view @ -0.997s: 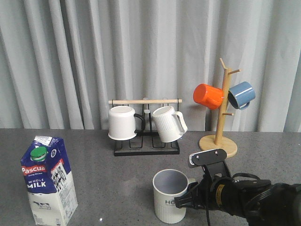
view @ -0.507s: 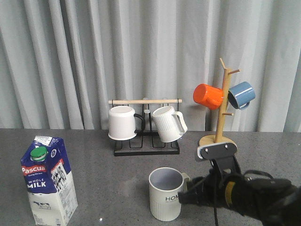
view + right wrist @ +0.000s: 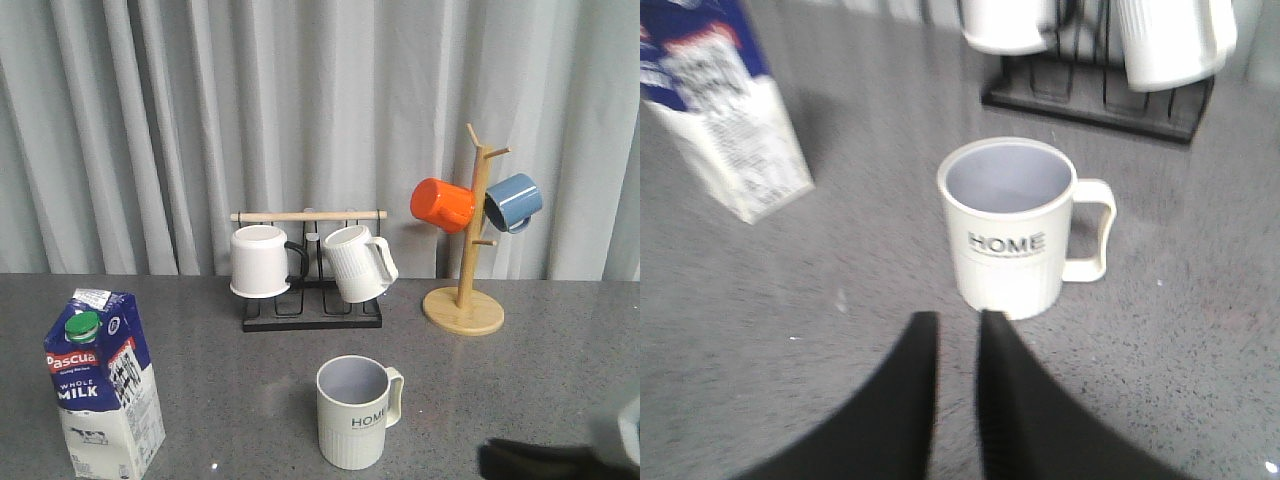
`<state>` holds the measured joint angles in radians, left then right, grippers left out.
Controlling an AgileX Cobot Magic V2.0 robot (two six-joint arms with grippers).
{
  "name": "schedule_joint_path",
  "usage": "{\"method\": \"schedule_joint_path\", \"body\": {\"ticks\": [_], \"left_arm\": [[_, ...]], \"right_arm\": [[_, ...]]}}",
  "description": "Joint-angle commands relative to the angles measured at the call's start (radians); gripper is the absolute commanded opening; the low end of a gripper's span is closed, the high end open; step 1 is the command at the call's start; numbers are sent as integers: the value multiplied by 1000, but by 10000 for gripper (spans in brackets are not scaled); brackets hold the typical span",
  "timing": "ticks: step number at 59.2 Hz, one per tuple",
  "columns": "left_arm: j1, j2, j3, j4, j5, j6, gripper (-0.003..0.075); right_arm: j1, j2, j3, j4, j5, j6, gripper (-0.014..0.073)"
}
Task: Place milk next to cup
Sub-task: 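Release the mug and withdraw the right gripper, then lower the left gripper onto the top of the milk carton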
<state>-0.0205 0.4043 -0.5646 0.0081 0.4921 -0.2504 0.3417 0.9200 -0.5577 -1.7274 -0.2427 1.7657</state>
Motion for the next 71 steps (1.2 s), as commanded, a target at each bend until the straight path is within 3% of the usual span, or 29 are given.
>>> {"method": "schedule_joint_path", "body": {"ticks": [1, 19, 36, 57, 71], "left_arm": [[-1, 12, -31, -8, -59, -3, 482], [-1, 128, -107, -8, 95, 86, 482], [-1, 392, -497, -8, 233, 226, 482], [-1, 816, -1052, -163, 559, 366, 482], [-1, 1036, -1231, -210, 678, 366, 482]], "right_arm": [[-2, -138, 42, -59, 8, 54, -11], [-2, -281, 218, -59, 36, 31, -9], [-2, -246, 256, -59, 156, -17, -6], [-2, -241, 256, -59, 129, -14, -6], [-2, -241, 256, -59, 130, -14, -6]]}}
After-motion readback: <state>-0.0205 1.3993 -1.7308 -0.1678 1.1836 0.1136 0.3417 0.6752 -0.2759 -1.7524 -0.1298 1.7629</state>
